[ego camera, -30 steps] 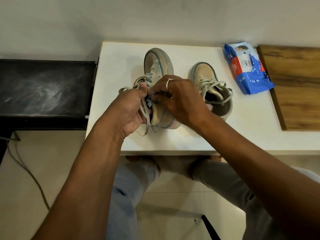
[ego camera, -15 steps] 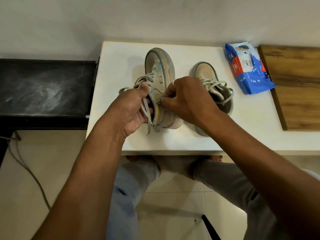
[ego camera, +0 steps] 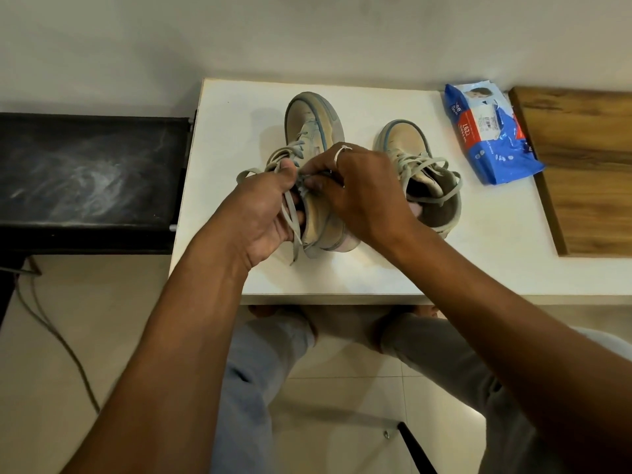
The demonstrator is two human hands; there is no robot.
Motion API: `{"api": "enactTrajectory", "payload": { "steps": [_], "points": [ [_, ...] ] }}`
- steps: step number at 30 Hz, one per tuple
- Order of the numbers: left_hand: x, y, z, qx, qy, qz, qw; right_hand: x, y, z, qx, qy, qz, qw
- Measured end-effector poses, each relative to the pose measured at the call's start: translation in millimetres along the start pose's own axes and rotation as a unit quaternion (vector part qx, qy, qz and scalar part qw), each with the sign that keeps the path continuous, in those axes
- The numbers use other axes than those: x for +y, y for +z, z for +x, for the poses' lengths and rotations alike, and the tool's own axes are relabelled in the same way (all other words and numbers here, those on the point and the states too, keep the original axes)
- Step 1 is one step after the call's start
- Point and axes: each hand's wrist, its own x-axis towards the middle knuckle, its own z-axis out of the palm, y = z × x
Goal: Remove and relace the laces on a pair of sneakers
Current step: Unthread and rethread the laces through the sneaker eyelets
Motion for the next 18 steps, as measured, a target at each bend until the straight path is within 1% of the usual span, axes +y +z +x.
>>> {"api": "enactTrajectory", "payload": {
  "steps": [4, 5, 8, 9, 13, 15, 18],
  "points": [
    [0.3, -1.0, 1.0, 0.009, 0.002, -0.002, 1.0, 4.4, -0.3, -4.6, -0.046, -0.088, 0.025, 0.995],
    [-0.1, -1.4, 1.7, 0.014, 0.003, -0.004, 1.0, 5.2, -2.2, -4.9, -0.057, -0.083, 0.017, 0.995],
    [-0.6, 0.5, 2.2, 0.018, 0.0, -0.004, 1.0, 7.8, -12.6, -3.3, -0.077, -0.004, -0.026, 0.997],
    [-0.9, 0.7, 2.2, 0.018, 0.001, -0.001, 1.0, 7.6, -15.8, -4.3, -0.09, 0.003, -0.035, 0.995],
    [0.5, -2.8, 2.7, 0.035, -0.003, 0.008, 0.999, 1.6, -22.9, -20.5, -0.172, -0.019, -0.022, 0.985],
    [0.6, -4.5, 3.6, 0.04, -0.005, 0.018, 0.999, 6.6, -23.9, -27.2, -0.159, -0.007, -0.016, 0.987],
    [0.4, -2.5, 4.3, 0.038, 0.002, 0.03, 0.999, 14.2, -23.3, -30.5, -0.098, 0.026, -0.03, 0.994]
  ]
}}
